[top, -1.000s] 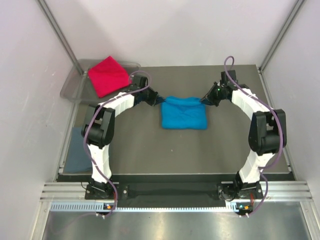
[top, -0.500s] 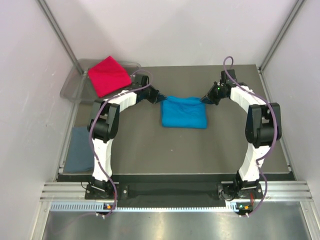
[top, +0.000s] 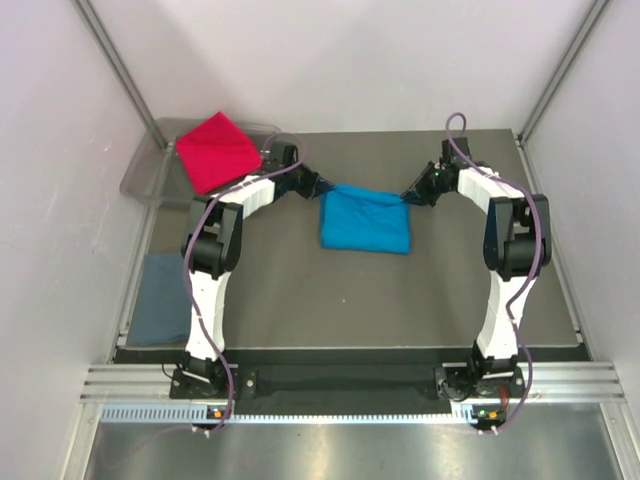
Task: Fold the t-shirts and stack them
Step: Fold the tshirt
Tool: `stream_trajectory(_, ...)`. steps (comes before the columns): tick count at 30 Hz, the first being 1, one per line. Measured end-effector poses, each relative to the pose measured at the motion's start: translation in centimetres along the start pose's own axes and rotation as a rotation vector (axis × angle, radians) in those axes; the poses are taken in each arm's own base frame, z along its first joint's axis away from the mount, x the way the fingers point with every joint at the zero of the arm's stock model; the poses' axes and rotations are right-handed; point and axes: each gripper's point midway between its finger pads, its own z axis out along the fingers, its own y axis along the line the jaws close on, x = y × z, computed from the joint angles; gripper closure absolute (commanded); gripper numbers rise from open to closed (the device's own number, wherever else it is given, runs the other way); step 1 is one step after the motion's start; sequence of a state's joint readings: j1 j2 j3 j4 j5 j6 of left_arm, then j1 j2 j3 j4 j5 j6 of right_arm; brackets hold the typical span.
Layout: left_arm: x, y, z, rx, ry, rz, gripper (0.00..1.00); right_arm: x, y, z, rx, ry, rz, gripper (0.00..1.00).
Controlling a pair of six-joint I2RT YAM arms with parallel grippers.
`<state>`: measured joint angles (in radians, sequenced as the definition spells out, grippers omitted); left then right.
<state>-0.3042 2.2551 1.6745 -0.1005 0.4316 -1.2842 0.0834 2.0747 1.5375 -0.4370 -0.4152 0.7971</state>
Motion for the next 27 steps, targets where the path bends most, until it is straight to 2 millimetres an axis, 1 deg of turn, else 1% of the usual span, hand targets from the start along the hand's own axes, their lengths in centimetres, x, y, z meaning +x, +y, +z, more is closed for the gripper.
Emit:
stream_trajectory(2,-0.2,-0.1,0.1,-0.002,0.001,0.004,0.84,-0.8,0.2,0.2,-0.005,-0.005,0.002,0.74)
stream_trajectory(3,-0.3,-0.2,0.2,-0.002,0.001,0.007,0.83,-1.1,-0.1,0.5,-0.002,-0.007,0.008,0.74)
stream_trajectory(4,-0.5,-0.1,0.3,-0.021,0.004,0.018,0.82,-1.6,-0.1,0.6,-0.002,-0.006,0.01,0.67)
stream_trajectory(7,-1.4,-0.6,0.7,-0.046,0.003,0.062,0.78,-4.7,0.2,0.9,-0.014,-0.038,-0.001,0.59)
stream_trajectory(8,-1.7,-0.7,0.6,-0.052,0.0,0.082,0.72,-5.7,0.3,0.7,-0.013,-0.043,-0.006,0.56)
stream_trajectory(9,-2.0,-0.8,0.3,-0.061,-0.003,0.104,0.71,-6.9,0.5,0.4,-0.018,-0.061,-0.021,0.52)
stream_trajectory(11,-2.6,-1.3,-0.4,-0.069,-0.022,0.154,0.7,-8.9,0.8,-0.8,-0.021,-0.102,-0.06,0.48)
stream_trajectory(13,-2.8,-1.6,-1.4,-0.076,-0.034,0.199,0.71,-9.8,1.1,-2.3,-0.033,-0.133,-0.096,0.46)
stream_trajectory(14,-2.7,-1.7,-2.1,-0.075,-0.039,0.222,0.71,-9.8,1.1,-3.0,-0.037,-0.139,-0.106,0.46)
stream_trajectory(15,-2.5,-1.8,-2.7,-0.076,-0.04,0.239,0.72,-9.4,1.2,-3.6,-0.045,-0.139,-0.116,0.46)
stream_trajectory(16,-2.1,-1.2,-3.3,-0.084,-0.035,0.253,0.75,-8.7,1.5,-4.2,-0.062,-0.133,-0.127,0.48)
stream_trajectory(17,-1.6,-2.0,-4.2,-0.069,-0.035,0.266,0.75,-7.7,1.6,-4.6,-0.08,-0.124,-0.139,0.48)
stream_trajectory(18,-1.0,-2.1,-4.8,-0.058,-0.024,0.28,0.75,-6.3,1.8,-4.9,-0.102,-0.11,-0.148,0.49)
stream_trajectory(20,0.4,-2.6,-5.6,-0.035,-0.001,0.305,0.76,-3.0,1.8,-4.9,-0.133,-0.062,-0.16,0.53)
stream_trajectory(21,1.2,-2.9,-5.6,-0.012,0.012,0.32,0.77,-0.9,2.0,-4.6,-0.158,-0.03,-0.16,0.56)
stream_trajectory(22,2.0,-3.2,-5.5,0.013,0.027,0.335,0.78,0.6,2.2,-4.2,-0.188,-0.005,-0.162,0.61)
stream_trajectory(23,3.1,-3.3,-5.3,0.031,0.048,0.344,0.78,1.8,2.3,-3.6,-0.213,0.018,-0.162,0.62)
stream_trajectory(24,4.1,-3.3,-4.9,0.048,0.069,0.351,0.79,2.8,2.6,-3.0,-0.24,0.039,-0.155,0.64)
stream_trajectory(25,5.1,-3.1,-4.6,0.057,0.09,0.359,0.79,3.8,2.6,-2.3,-0.263,0.062,-0.146,0.69)
stream_trajectory(27,7.2,-2.5,-4.0,0.062,0.138,0.372,0.8,5.0,2.8,-1.0,-0.304,0.096,-0.133,0.73)
